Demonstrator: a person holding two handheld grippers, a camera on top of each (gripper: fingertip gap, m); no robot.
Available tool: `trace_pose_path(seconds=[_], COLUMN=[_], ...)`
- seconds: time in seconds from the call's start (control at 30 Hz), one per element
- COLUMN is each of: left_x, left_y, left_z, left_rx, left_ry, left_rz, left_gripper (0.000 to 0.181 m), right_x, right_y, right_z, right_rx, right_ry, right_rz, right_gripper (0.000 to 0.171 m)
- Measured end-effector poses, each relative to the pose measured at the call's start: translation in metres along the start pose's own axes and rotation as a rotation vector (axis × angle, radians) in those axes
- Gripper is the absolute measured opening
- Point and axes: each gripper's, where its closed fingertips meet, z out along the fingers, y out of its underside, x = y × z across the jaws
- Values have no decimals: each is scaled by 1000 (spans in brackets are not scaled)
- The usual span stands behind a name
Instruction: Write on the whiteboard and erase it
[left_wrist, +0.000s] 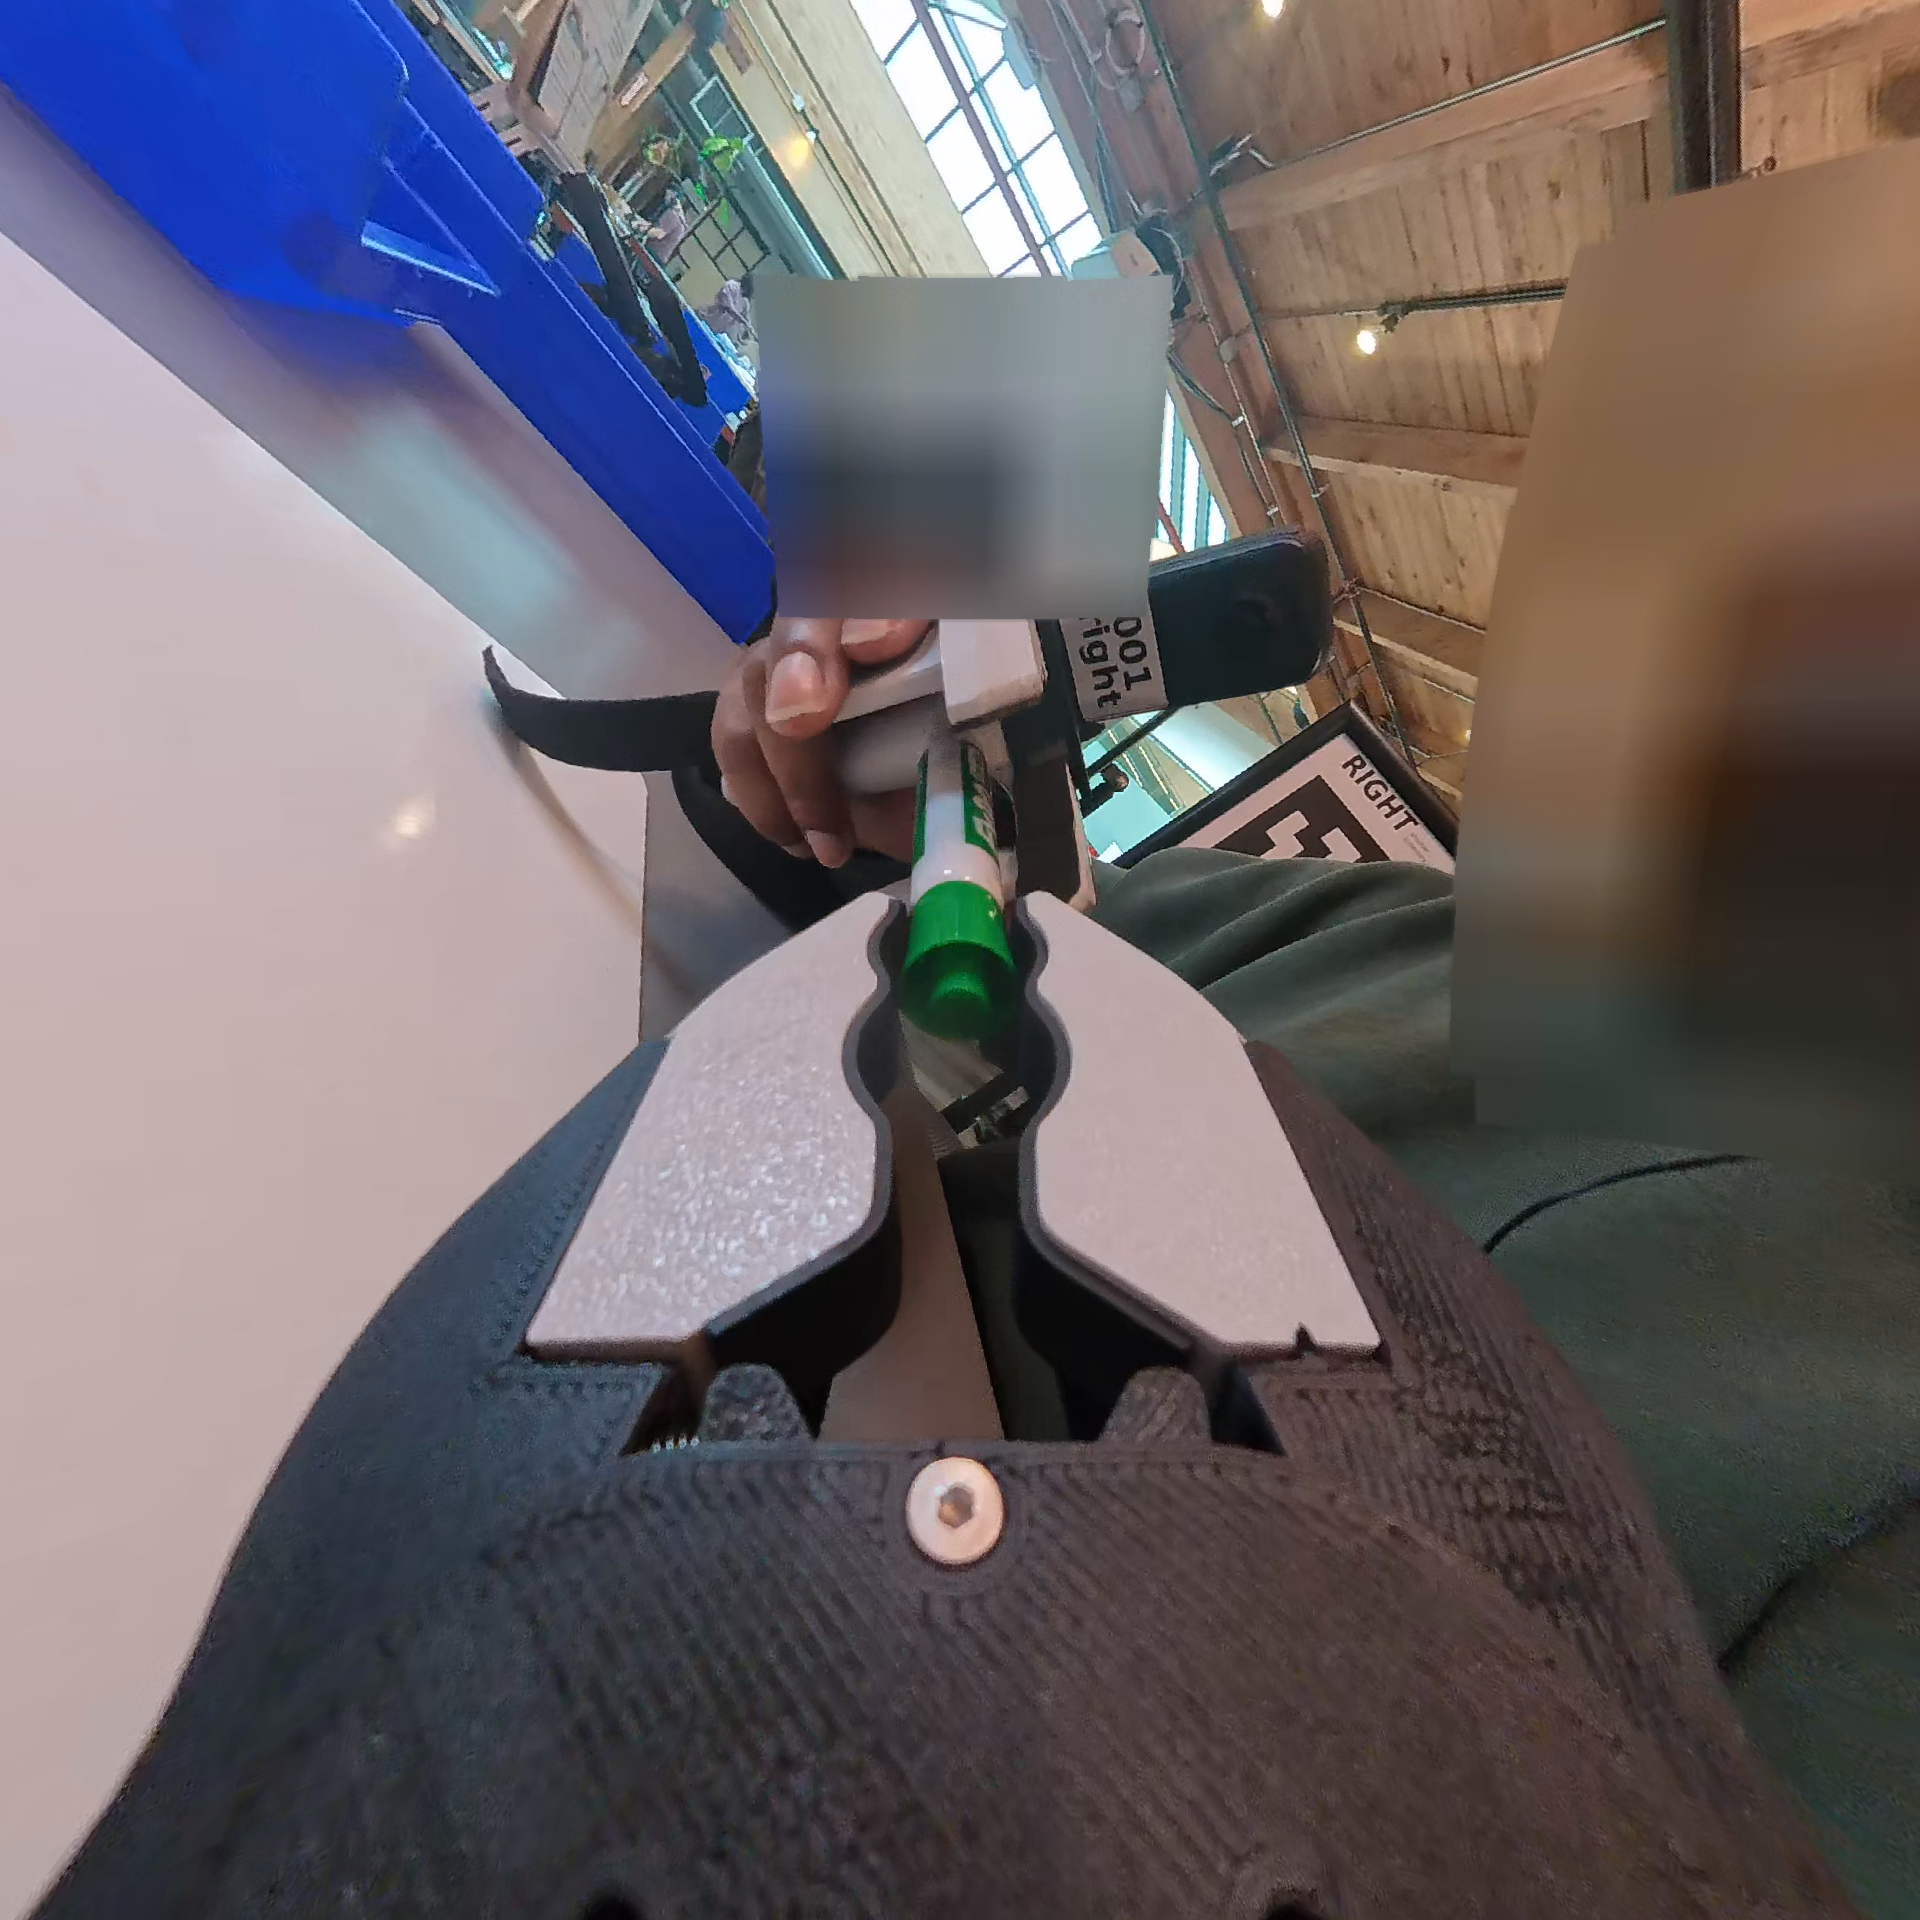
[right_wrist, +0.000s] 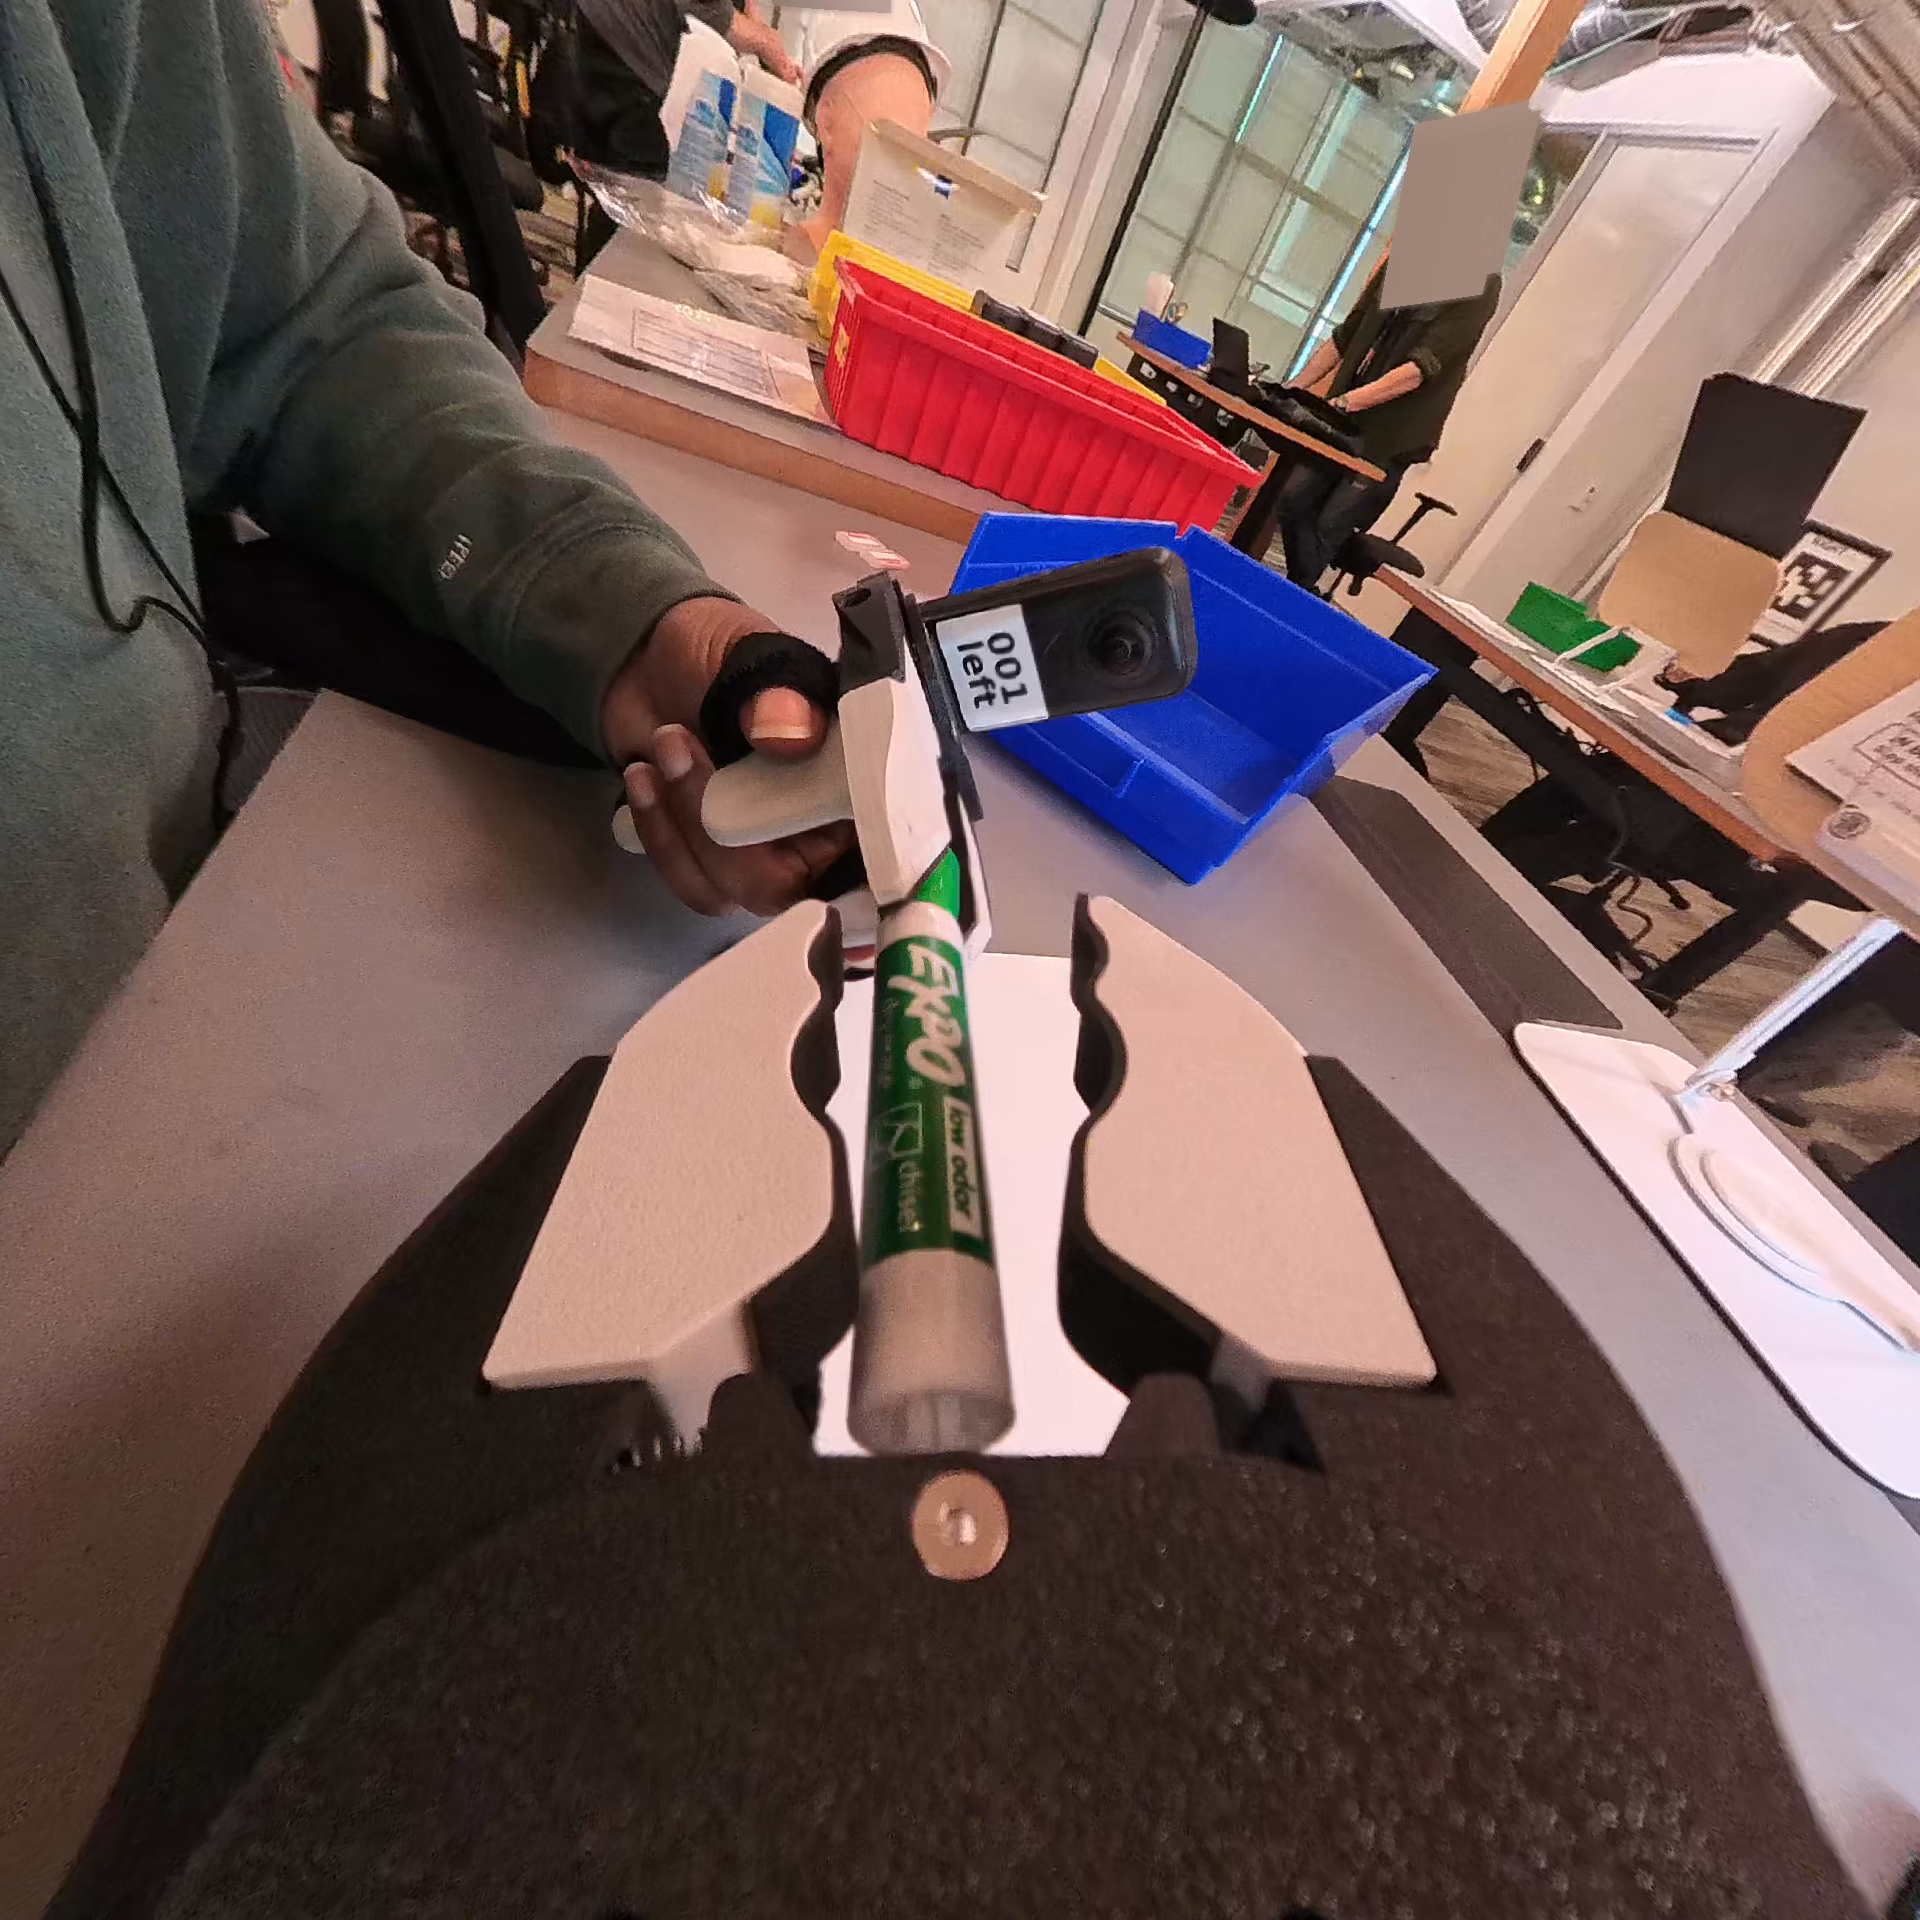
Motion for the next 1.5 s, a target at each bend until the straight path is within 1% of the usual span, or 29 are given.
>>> trace_pose_path(seconds=[0.2,0.37,0.57,0.67,1.1,1.5], left_x=[-1,6,10,12,6,5], left_y=[0,-10,-3,-4,2,5], left_z=[1,-3,8,9,10,11], left_rx=[9,61,36,54,43,34], left_ry=[0,66,67,95,68,51], left_rz=[-22,-69,-67,-106,-142,-143], left_gripper=[19,20,20,20,20,19], right_x=[-3,-2,-8,-11,-15,-16], right_y=[-1,-1,3,3,10,13], right_z=[1,0,7,8,7,5], right_rx=[22,31,10,12,-3,-4], right_ry=[-33,-44,-63,-71,-88,-104], right_rz=[36,55,52,59,70,113], right_gripper=[43,45,46,44,35,34])
